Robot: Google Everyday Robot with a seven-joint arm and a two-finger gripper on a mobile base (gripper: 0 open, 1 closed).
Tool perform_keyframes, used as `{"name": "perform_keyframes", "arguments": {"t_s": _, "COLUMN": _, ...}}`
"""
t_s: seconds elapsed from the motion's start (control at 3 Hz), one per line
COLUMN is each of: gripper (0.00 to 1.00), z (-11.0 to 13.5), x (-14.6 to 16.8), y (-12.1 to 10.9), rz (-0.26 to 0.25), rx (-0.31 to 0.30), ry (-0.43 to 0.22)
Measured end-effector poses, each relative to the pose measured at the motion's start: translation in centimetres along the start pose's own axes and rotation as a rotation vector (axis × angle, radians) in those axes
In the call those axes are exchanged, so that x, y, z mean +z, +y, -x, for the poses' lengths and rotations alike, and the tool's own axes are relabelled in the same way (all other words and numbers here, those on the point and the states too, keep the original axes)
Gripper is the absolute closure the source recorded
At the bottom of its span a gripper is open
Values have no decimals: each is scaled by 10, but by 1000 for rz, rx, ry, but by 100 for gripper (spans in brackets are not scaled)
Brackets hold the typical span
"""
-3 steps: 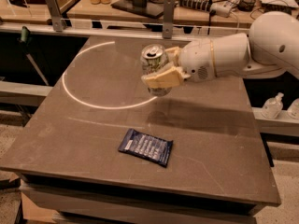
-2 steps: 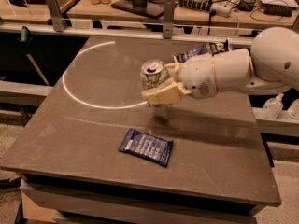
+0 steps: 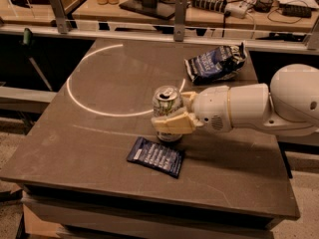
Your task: Move 7up can near rxbar blueberry
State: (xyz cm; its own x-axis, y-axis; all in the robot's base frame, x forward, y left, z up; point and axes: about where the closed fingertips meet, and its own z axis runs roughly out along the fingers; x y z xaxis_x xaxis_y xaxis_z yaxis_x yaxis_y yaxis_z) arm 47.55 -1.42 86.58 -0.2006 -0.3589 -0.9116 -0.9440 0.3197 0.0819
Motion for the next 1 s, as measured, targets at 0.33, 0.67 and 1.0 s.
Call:
{"name": "perform_keyframes", "arguments": {"t_s": 0.33, "gripper": 61, "z": 4, "x": -2, "y": 1, "rz": -3, "rx": 4, "ry": 1}}
{"name": "perform_keyframes", "arguments": {"t_s": 0.67, "gripper": 37, "z": 4, "x": -3, "y": 1, "rz": -3, "rx": 4, "ry": 1}}
{"name": "perform_keyframes", "arguments": {"t_s": 1.0, "gripper": 14, "z": -7, "x": -8, "y": -6, "rz": -1, "rx": -19, "ry": 88}}
